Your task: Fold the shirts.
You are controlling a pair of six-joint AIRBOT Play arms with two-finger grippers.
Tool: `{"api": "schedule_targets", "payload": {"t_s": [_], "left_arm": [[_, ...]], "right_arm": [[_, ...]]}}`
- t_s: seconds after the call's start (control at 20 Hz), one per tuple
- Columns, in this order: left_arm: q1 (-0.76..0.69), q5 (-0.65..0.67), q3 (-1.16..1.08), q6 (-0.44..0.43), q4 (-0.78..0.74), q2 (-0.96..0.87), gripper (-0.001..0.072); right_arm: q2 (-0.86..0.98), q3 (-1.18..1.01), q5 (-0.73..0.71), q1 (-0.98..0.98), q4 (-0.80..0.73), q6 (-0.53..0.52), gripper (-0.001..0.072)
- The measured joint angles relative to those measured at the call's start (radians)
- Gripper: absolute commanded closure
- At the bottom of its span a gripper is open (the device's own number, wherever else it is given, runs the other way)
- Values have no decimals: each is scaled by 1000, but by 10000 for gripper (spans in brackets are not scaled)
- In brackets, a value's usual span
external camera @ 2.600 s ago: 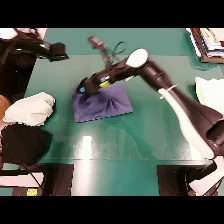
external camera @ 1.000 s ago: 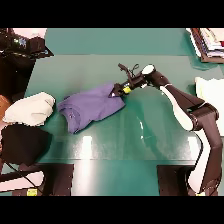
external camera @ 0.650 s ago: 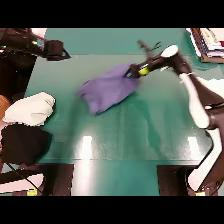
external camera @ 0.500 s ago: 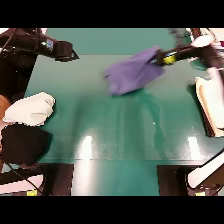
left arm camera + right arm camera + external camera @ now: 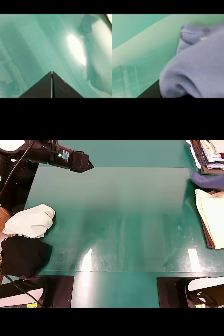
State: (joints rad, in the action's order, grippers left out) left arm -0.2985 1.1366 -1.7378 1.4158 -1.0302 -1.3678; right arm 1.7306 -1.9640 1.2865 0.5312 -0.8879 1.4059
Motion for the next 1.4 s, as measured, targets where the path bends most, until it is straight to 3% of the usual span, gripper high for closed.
{"api": "schedule_targets", "payload": {"t_s": [0.6,1.05,1.1,1.15,1.2,1.25,1.4], "left_arm": [[-9,-28,0,23,3,0,684],[-9,-29,0,18,-9,0,684],[-9,-28,0,18,-9,0,684],[-9,-27,0,17,-10,0,684],[-9,-26,0,16,-10,0,684],[-9,-24,0,16,-10,0,684],[-9,-21,0,16,-10,0,684]], "right_arm": [[-103,-39,26,95,129,6,694],[-385,308,89,221,-90,7,685],[-416,365,96,242,-132,7,548],[-443,420,102,262,-169,8,316],[-470,480,108,283,-209,7,138],[-492,538,117,306,-253,7,101],[-549,670,140,377,-339,7,102]]}}
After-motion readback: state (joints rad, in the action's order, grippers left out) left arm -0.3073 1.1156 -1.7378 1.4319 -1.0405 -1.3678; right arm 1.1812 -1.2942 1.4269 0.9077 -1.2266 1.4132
